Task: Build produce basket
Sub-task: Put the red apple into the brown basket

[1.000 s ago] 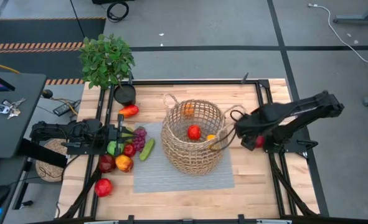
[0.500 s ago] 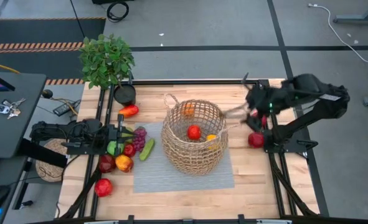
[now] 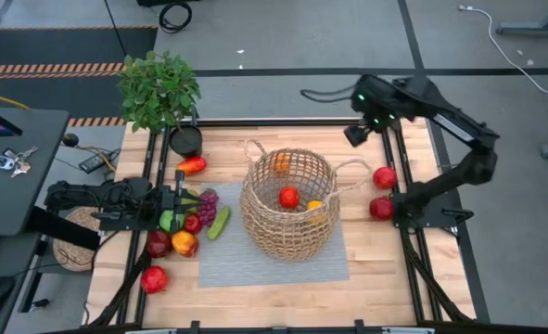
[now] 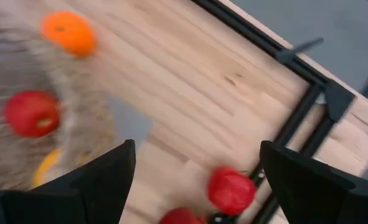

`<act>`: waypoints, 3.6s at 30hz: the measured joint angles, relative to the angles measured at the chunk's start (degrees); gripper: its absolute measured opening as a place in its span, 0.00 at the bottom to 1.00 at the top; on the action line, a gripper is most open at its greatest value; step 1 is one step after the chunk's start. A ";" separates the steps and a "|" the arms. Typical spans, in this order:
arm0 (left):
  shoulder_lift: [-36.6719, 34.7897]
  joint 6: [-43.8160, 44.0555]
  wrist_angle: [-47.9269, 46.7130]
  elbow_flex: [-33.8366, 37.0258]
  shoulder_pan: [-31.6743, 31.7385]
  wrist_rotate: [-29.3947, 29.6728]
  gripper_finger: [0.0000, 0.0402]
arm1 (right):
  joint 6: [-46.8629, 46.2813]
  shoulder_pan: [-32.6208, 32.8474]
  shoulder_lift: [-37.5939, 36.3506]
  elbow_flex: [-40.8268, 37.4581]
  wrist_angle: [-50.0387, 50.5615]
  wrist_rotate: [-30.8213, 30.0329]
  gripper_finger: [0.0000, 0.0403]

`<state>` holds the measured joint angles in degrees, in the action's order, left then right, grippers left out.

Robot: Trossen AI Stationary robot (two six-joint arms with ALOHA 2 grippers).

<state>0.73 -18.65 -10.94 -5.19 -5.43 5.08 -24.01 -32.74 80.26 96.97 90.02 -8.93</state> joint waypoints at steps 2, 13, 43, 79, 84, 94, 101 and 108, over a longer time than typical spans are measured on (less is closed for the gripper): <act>0.00 0.00 -0.02 0.00 0.00 0.00 0.07 | 1.00 -3.34 2.69 0.00 0.00 1.18 0.86; 0.00 0.00 -0.02 0.00 0.00 -0.02 0.09 | 3.64 -11.87 9.89 -12.57 -0.02 7.69 0.86; 0.00 0.00 -0.02 0.00 0.00 -0.01 0.07 | 4.05 -15.57 5.78 -49.23 -15.71 6.86 0.99; 0.00 0.00 -0.02 0.00 0.00 -0.01 0.09 | 12.93 -10.98 6.00 -39.85 -14.51 9.58 0.89; 0.00 0.02 -0.02 0.00 0.00 -0.02 0.08 | 16.87 -7.31 5.98 -33.63 -16.12 17.53 0.89; 0.00 0.01 -0.02 0.00 0.00 -0.02 0.09 | 20.21 -2.79 5.96 -20.35 -28.37 29.94 0.89; 0.00 0.02 -0.02 0.00 -0.02 0.00 0.07 | 24.81 -0.44 5.94 -10.56 -31.53 34.13 0.89; 0.00 0.02 -0.02 0.00 0.00 0.00 0.08 | 27.52 1.54 5.89 -2.45 -32.11 35.07 0.89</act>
<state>0.73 -18.63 -10.96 -5.19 -5.44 5.08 3.52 -31.20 86.15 94.52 57.90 26.14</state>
